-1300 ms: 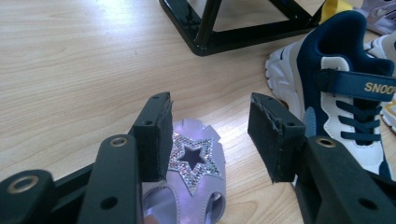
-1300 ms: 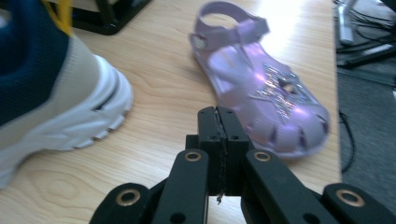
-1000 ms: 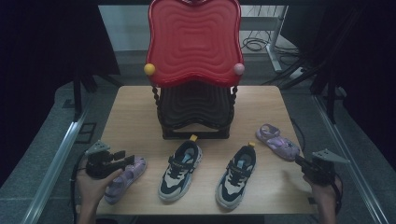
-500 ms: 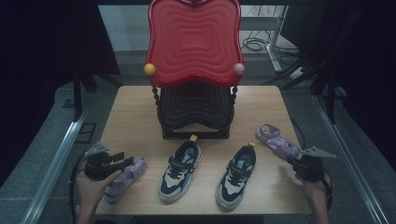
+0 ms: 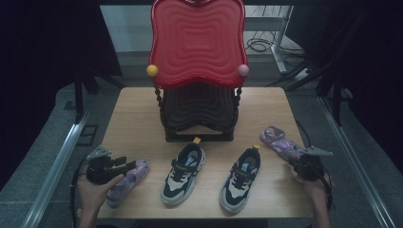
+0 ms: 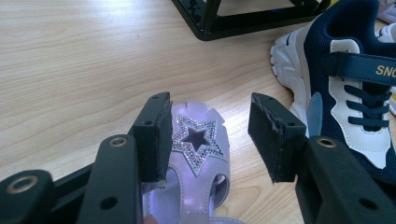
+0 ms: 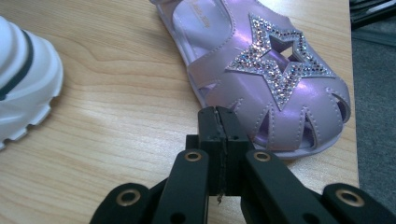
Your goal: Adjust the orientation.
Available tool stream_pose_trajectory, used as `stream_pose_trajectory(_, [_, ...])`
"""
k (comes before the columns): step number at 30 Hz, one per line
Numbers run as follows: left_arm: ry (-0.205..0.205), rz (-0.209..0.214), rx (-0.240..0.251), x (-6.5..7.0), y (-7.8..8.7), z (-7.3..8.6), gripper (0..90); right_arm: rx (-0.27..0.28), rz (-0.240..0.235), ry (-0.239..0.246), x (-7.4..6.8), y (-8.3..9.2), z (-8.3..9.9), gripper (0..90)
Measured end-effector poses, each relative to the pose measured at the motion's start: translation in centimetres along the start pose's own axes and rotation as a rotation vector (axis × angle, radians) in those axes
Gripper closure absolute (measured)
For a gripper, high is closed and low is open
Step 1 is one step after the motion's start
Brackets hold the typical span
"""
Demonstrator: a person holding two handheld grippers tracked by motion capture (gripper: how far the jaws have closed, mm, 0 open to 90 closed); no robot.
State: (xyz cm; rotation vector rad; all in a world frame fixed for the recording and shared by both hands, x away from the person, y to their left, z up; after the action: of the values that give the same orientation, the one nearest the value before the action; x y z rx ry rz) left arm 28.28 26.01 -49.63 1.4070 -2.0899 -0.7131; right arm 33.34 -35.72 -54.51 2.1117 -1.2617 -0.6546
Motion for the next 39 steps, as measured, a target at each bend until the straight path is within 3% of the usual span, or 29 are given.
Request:
stream_pose_trajectory(11, [0.004, -0.004, 0.001, -0.1, 0.1, 0.0, 49.8, -0.006, -0.006, -0.004, 0.6, -0.4, -0.1, 90.0])
stream_pose_trajectory(26, [0.000, -0.008, -0.019, -0.2, -0.3, 0.2, 49.9, -0.003, 0.045, -0.021, 2.1, -0.4, -0.3, 90.0])
stream_pose_trajectory(32, [0.005, -0.011, -0.018, -0.2, -0.2, 0.3, 49.9, -0.009, 0.043, -0.021, 2.2, -0.4, -0.4, 90.0])
stream_pose_trajectory(39, [0.002, -0.011, -0.017, -0.2, -0.2, 0.3, 49.9, -0.009, 0.068, -0.069, 2.8, 0.1, 0.1, 90.0])
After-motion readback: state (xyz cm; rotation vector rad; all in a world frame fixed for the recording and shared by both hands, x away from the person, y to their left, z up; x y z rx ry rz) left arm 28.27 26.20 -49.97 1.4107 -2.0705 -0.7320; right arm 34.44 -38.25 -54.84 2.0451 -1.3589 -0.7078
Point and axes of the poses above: each handheld gripper's, and its own axes: y roughly backward along the jaws, z roughly out of its underside, x roughly to its right, the point moved 4 cm from there along -y, roughly forward along the jaws, and after that the axes turned 10 degrees about -z, right-handed, at the moved point
